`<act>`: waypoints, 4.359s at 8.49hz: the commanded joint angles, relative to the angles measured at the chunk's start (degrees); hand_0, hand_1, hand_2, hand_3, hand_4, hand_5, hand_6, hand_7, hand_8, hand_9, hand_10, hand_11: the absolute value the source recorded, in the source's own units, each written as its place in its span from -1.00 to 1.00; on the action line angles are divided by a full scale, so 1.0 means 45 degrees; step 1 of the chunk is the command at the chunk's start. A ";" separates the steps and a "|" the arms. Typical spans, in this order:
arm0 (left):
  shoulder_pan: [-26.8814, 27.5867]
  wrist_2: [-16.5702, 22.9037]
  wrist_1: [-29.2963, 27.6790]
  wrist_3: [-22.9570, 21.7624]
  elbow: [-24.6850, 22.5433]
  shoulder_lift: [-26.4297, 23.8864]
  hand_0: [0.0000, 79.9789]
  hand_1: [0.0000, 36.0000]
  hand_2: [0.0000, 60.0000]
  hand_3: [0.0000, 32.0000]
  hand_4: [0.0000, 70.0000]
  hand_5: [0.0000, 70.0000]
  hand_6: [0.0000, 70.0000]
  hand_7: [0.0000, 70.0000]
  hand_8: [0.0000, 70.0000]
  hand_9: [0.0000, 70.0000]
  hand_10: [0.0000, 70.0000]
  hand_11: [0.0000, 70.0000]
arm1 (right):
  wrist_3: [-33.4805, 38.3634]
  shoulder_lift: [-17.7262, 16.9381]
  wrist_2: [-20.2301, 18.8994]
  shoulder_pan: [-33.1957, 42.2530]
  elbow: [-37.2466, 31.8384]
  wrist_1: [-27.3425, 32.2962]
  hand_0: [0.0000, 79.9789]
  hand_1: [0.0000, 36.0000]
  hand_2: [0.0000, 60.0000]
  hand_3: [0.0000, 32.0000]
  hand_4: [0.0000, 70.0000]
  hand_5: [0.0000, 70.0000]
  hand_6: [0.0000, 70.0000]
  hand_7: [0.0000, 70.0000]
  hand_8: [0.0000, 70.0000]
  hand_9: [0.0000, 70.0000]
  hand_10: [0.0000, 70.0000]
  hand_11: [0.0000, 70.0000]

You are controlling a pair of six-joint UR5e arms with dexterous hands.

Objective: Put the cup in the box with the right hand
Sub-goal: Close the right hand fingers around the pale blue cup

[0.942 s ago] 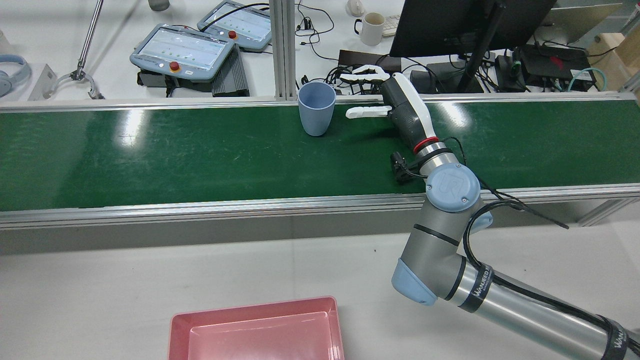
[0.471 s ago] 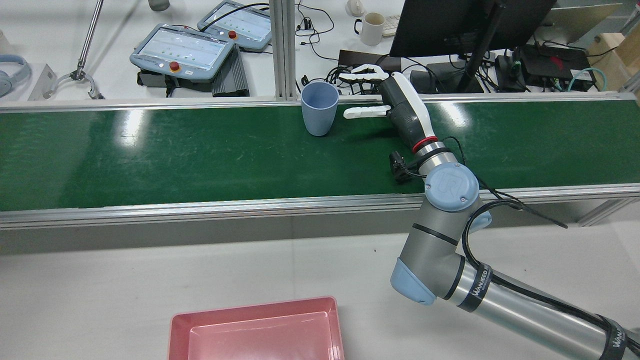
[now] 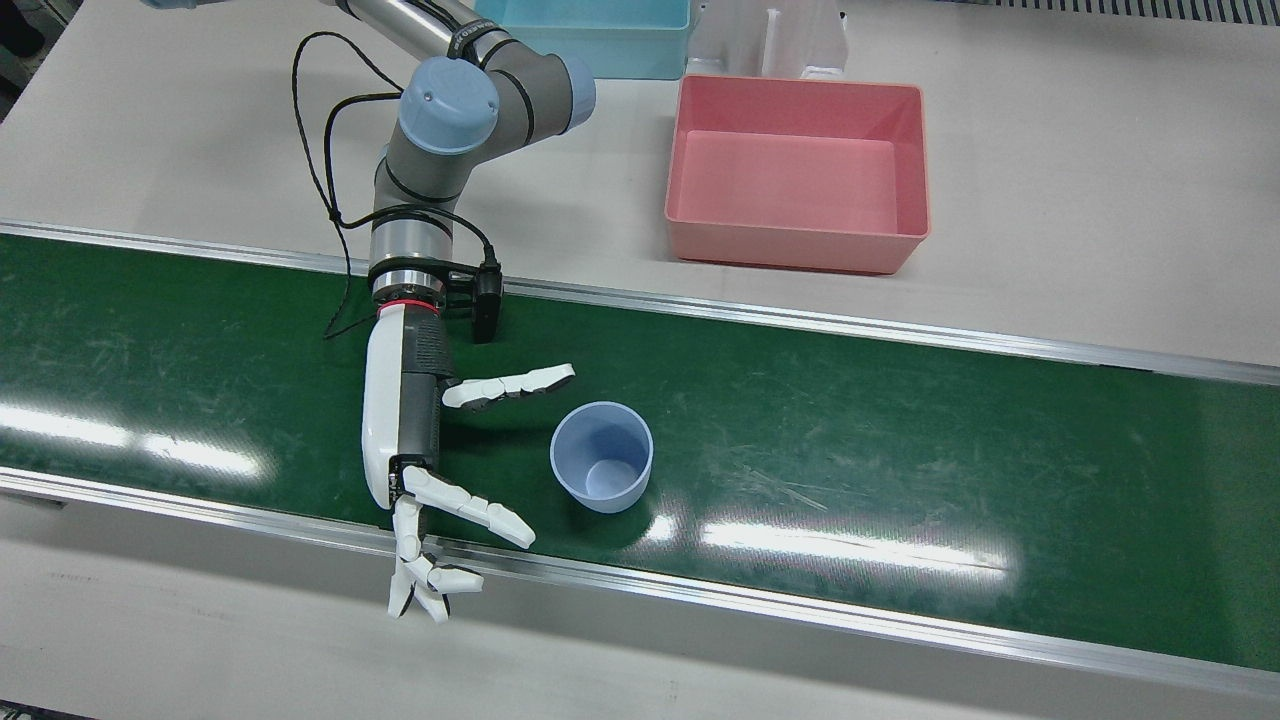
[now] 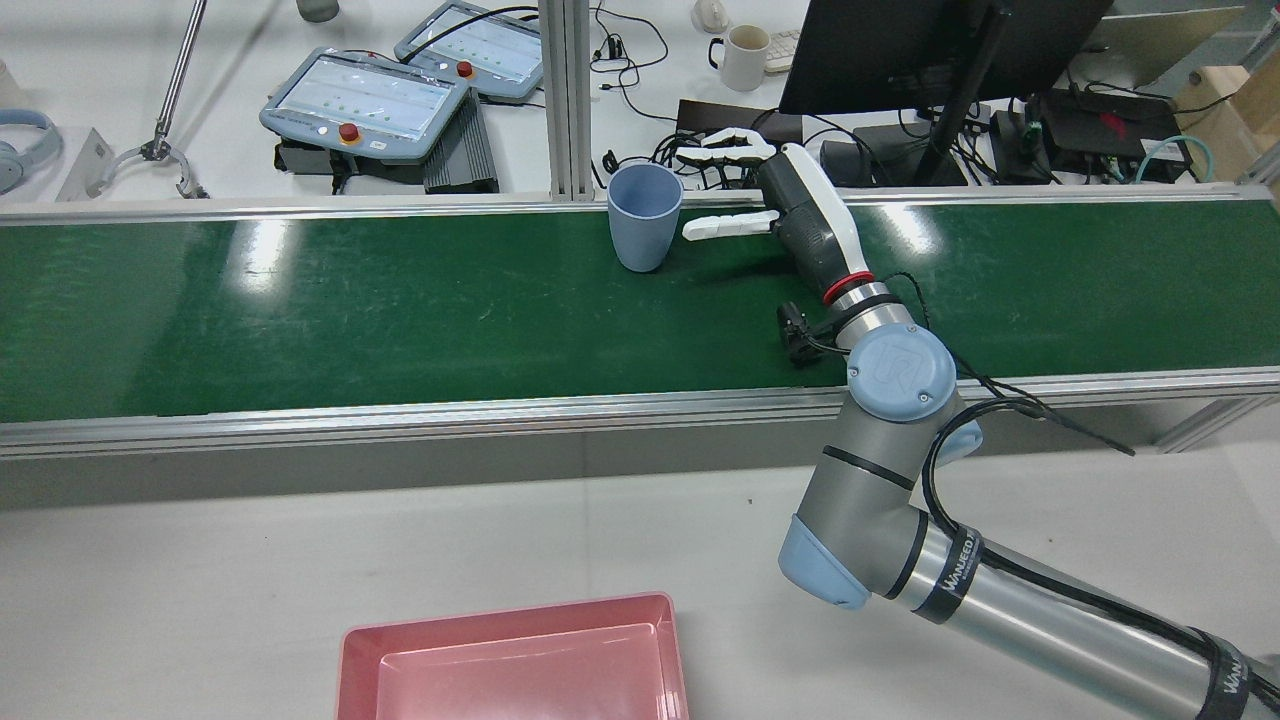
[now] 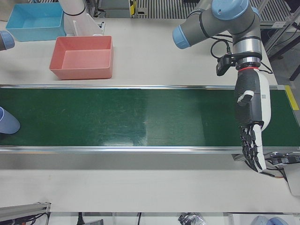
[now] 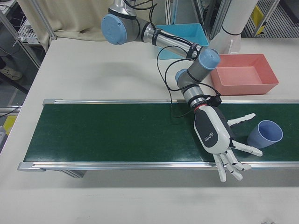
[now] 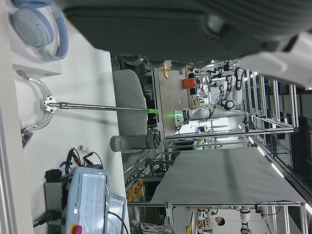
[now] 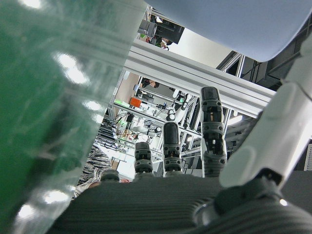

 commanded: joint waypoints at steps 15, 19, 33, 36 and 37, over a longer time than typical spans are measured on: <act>0.0002 0.0000 0.0000 0.0000 0.0000 0.0000 -1.00 -1.00 -1.00 -1.00 -1.00 -1.00 -1.00 -1.00 -1.00 -1.00 -1.00 -1.00 | 0.0000 0.0058 -0.0034 -0.0137 0.0117 -0.0191 0.16 -0.54 -0.94 -0.34 -0.03 -0.96 -0.83 0.17 -0.79 -0.57 -1.00 -1.00; 0.0002 0.0000 0.0000 0.0000 0.0000 0.0000 -1.00 -1.00 -1.00 -1.00 -1.00 -1.00 -1.00 -1.00 -1.00 -1.00 -1.00 -1.00 | 0.0000 0.0019 -0.0034 -0.0137 0.0078 -0.0191 0.16 -0.53 -0.94 -0.40 0.00 -0.96 -0.83 0.18 -0.79 -0.56 -1.00 -1.00; -0.0018 0.0000 0.0000 0.0000 0.0000 0.0000 -1.00 -1.00 -1.00 -1.00 -1.00 -1.00 -1.00 -1.00 -1.00 -1.00 -1.00 -1.00 | 0.0000 0.0038 -0.0151 -0.0137 0.0078 -0.0250 0.07 -0.70 -0.93 -0.19 -0.05 -0.98 -0.85 0.17 -0.79 -0.57 -1.00 -1.00; 0.0002 0.0000 0.0000 0.0000 0.0000 0.0000 -1.00 -1.00 -1.00 -1.00 -1.00 -1.00 -1.00 -1.00 -1.00 -1.00 -1.00 -1.00 | -0.0020 0.0038 -0.0171 -0.0137 0.0059 -0.0269 0.16 -0.48 -0.85 -0.29 -0.05 -0.95 -0.83 0.18 -0.78 -0.55 -1.00 -1.00; 0.0002 0.0000 0.0000 0.0000 0.0000 0.0000 -1.00 -1.00 -1.00 -1.00 -1.00 -1.00 -1.00 -1.00 -1.00 -1.00 -1.00 -1.00 | -0.0020 0.0038 -0.0171 -0.0137 0.0059 -0.0269 0.17 -0.46 -0.85 -0.29 -0.05 -0.95 -0.83 0.18 -0.78 -0.55 -1.00 -1.00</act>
